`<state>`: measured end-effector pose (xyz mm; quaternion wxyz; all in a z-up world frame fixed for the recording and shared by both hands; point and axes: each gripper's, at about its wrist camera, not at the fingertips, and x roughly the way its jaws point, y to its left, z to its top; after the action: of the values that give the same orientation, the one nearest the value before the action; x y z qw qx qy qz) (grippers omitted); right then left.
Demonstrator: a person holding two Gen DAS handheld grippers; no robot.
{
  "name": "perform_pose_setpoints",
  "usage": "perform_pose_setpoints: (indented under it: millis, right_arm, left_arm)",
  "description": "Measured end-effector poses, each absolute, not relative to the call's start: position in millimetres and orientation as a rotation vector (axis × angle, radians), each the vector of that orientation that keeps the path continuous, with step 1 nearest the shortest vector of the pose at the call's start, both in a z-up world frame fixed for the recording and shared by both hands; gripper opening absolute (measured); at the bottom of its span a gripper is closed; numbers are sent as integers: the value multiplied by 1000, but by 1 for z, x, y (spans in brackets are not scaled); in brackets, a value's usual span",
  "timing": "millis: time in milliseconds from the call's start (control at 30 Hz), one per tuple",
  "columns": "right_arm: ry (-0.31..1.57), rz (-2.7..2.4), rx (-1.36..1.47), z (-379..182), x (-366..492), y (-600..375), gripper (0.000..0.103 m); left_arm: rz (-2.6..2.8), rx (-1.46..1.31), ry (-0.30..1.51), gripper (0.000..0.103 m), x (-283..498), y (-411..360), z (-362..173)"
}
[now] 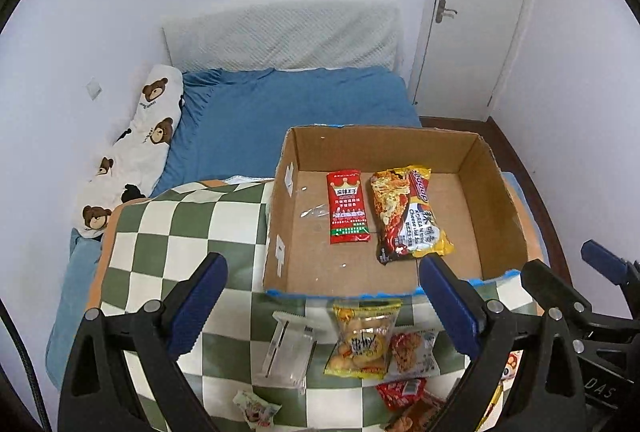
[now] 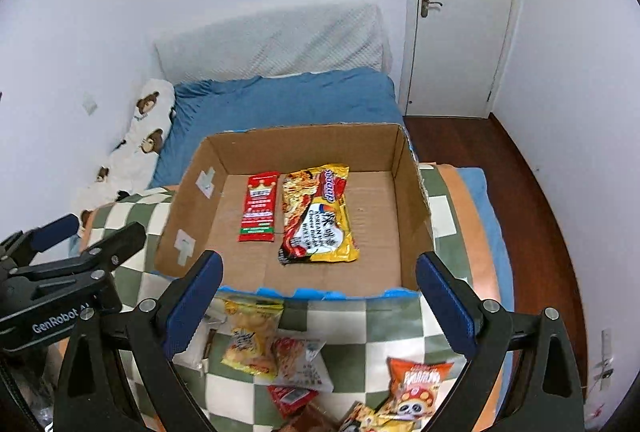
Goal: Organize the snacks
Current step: 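Lift both tools out of the box back toward the snack pile, then grasp the orange QR-code packet with the left tool while the right tool grasps the watermelon candy bag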
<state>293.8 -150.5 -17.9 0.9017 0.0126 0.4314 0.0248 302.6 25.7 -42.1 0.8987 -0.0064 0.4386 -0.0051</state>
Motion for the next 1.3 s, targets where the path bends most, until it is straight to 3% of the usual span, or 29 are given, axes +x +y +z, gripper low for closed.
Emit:
perform_pose_setpoints:
  millis: [333,933,1167,1300]
  right_arm:
    - [964,106,167,-35,223,-164,99]
    - [1591,130,453,-260,139,-160,99]
    - [1687,131,398,-302,136,-126,99]
    - [1715,115,298,-321,140,-103,89]
  left_arm:
    - [44,-37,977,98,234,50,-60]
    - [182,-261,1573,98,120,133,-286]
    - [170,-251,1625,98,114,122,-321]
    - [156,-221,1631,98,115,112,-327]
